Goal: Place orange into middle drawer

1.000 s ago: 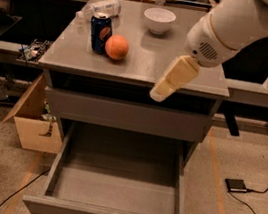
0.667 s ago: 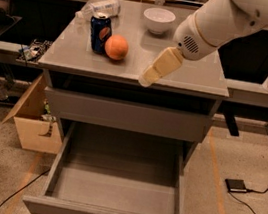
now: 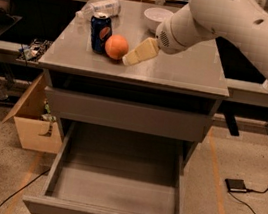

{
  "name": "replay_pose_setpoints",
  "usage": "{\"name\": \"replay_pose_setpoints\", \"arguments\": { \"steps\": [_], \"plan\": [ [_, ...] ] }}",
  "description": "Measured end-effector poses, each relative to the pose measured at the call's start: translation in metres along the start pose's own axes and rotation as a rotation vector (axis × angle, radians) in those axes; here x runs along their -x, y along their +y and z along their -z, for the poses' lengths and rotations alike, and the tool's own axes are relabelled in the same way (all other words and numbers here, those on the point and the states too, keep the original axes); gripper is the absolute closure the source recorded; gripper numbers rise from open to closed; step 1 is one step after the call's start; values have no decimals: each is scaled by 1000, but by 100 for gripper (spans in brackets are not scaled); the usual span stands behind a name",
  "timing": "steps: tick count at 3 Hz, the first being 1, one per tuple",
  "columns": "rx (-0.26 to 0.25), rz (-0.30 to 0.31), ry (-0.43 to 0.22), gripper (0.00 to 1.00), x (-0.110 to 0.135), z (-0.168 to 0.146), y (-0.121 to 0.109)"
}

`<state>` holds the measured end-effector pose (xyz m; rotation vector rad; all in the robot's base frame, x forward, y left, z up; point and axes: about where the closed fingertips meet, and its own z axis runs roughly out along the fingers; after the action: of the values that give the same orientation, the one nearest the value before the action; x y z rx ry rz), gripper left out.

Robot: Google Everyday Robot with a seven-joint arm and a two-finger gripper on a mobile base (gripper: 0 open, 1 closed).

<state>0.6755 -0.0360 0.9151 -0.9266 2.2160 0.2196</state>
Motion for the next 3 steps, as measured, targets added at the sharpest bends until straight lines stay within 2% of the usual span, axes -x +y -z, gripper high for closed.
{"name": "replay_pose_setpoints", "arguments": {
  "steps": [1,2,3],
  "plan": [
    [-8,-87,-26,0,8,0,-1],
    [-7,-86,-23,0,7,0,0],
    [-11,-66,-25,0,16,-16,10]
  ]
}}
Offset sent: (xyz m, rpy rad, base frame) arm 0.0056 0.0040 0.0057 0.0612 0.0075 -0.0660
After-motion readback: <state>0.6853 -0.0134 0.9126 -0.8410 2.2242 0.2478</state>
